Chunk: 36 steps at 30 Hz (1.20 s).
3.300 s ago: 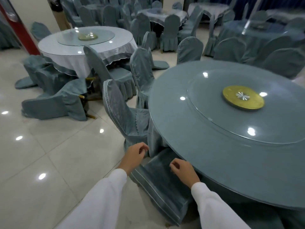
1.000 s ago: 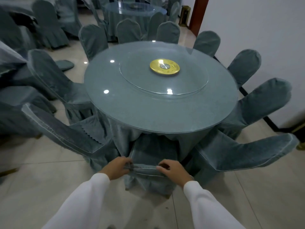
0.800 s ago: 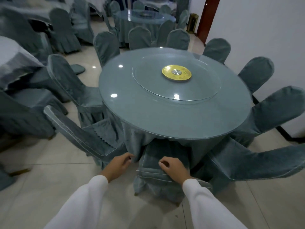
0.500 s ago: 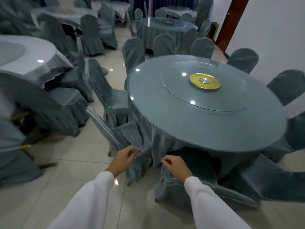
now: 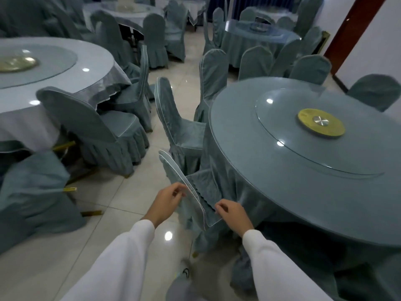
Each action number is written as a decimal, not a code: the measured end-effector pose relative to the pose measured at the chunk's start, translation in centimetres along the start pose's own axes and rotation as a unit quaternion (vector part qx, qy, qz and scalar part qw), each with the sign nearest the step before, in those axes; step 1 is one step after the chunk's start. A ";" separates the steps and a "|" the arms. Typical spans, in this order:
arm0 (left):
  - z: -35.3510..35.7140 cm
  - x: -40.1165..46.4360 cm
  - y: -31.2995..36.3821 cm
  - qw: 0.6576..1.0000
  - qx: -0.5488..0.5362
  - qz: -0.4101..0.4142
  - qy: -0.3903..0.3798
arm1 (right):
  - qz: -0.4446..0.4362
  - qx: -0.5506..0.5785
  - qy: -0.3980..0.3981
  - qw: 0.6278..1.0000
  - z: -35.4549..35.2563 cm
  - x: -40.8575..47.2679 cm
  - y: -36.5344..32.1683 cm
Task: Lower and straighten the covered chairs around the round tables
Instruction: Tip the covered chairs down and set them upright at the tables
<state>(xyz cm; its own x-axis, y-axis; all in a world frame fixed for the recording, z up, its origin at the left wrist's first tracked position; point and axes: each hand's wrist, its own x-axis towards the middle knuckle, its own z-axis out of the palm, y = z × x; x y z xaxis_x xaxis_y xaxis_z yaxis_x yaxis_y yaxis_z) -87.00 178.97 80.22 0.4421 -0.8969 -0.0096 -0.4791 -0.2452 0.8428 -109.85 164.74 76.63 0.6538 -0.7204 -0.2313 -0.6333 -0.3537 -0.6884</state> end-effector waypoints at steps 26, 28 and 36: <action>-10.3 28.5 -8.3 0.939 0.048 0.058 -0.336 | 0.213 0.142 0.145 0.956 4.5 16.2 -6.7; -10.9 29.3 -9.0 0.917 0.058 0.065 -0.389 | 0.251 0.170 0.157 0.940 5.9 14.9 -8.0; -12.5 29.5 -9.6 0.818 0.192 0.168 -0.515 | 0.361 0.174 0.157 0.902 12.8 9.8 -12.0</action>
<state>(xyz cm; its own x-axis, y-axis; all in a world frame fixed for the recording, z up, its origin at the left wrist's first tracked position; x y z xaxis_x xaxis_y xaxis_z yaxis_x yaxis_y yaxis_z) -59.92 159.47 78.61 -0.5421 -0.7231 -0.4280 -0.7332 0.1582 0.6613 -90.54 169.50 73.84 -0.0621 -0.8409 -0.5375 -0.6426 0.4458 -0.6231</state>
